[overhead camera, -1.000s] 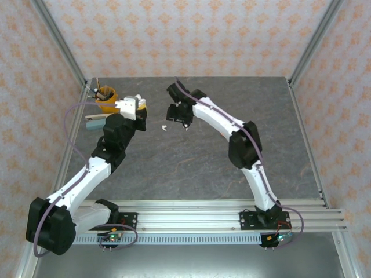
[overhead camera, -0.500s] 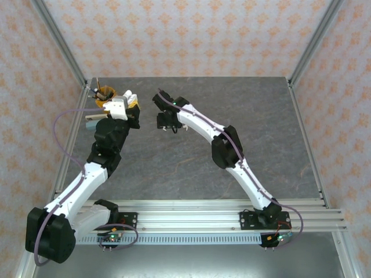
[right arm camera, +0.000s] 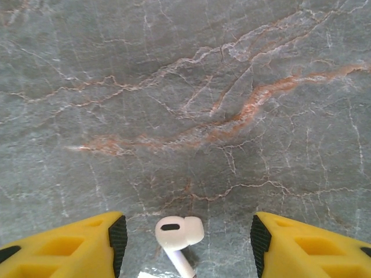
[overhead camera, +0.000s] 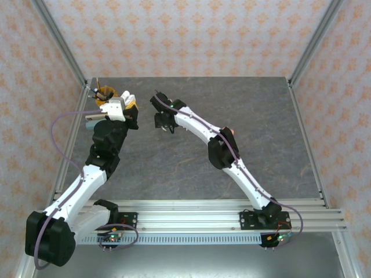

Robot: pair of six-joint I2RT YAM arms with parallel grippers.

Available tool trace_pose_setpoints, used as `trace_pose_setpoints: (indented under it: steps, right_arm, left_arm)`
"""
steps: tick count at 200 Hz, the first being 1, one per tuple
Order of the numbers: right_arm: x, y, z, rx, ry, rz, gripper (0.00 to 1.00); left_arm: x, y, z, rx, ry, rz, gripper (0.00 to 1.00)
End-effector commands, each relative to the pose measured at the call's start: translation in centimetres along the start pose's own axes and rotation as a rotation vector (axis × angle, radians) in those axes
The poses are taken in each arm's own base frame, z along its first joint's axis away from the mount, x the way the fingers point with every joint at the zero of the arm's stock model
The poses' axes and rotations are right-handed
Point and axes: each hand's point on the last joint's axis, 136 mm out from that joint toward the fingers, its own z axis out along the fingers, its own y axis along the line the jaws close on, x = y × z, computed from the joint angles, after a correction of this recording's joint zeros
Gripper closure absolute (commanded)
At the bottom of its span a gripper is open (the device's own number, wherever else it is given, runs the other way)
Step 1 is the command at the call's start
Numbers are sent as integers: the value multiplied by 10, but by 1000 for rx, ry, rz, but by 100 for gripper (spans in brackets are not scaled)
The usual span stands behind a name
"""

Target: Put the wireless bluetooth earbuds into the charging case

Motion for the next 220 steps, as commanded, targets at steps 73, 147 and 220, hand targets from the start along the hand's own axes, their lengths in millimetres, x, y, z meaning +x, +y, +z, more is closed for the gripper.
trace_pose_setpoints:
  steps: [73, 147, 220]
  right_arm:
    - [11, 8, 19, 48, -14, -82, 45]
    - [23, 5, 17, 82, 16, -113, 56]
    - [28, 5, 14, 91, 23, -117, 64]
  left_arm:
    - [-11, 4, -5, -2, -51, -17, 100]
    - [-8, 4, -3, -2, -46, -20, 100]
    - [-7, 4, -1, 1, -42, -26, 100]
